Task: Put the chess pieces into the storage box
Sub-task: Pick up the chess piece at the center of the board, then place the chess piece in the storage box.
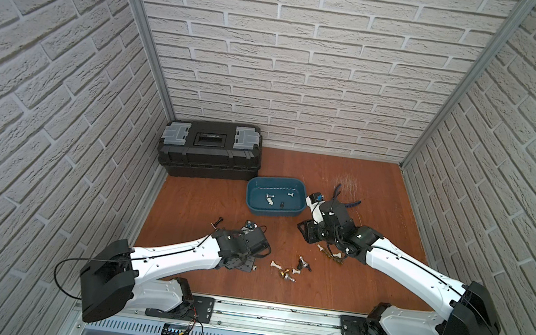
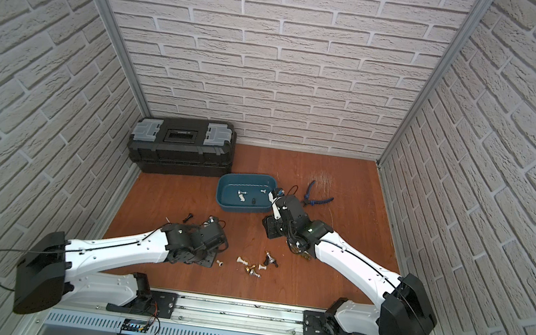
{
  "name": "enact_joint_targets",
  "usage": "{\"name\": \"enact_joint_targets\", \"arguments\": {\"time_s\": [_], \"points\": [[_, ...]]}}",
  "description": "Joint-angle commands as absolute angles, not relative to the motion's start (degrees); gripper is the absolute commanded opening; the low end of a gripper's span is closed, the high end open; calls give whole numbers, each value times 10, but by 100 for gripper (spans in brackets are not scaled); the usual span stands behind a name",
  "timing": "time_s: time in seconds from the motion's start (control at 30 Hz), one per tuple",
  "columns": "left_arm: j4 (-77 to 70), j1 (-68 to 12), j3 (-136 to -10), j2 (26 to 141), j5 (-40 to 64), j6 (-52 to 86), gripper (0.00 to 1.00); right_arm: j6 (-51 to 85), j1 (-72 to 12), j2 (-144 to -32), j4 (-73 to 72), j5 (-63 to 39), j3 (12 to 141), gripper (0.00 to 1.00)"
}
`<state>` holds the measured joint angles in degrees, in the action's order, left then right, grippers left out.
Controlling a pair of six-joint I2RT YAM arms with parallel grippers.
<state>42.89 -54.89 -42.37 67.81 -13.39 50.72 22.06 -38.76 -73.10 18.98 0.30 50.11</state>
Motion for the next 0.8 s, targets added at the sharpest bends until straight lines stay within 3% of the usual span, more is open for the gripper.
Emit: {"name": "enact_joint_targets", "arguments": {"time_s": [0.0, 0.13, 0.3, 0.43, 0.57, 0.77], "points": [[460, -502, -463, 661, -157, 462, 18, 214, -389, -714, 170, 14, 501, 42], [429, -407, -528, 699, -142, 382, 18, 205, -389, -720, 175, 13, 505, 42], [396, -319, -677, 849, -106, 274, 20, 203, -389, -735, 184, 12, 514, 42], [397, -298, -802, 984, -91, 219, 20, 203, -388, -742, 190, 13, 524, 41], [424, -290, -902, 1100, -86, 202, 28, 198, -388, -756, 203, 16, 542, 41], [418, -290, -930, 1165, -86, 197, 42, 199, -390, -751, 209, 2, 545, 42]]}}
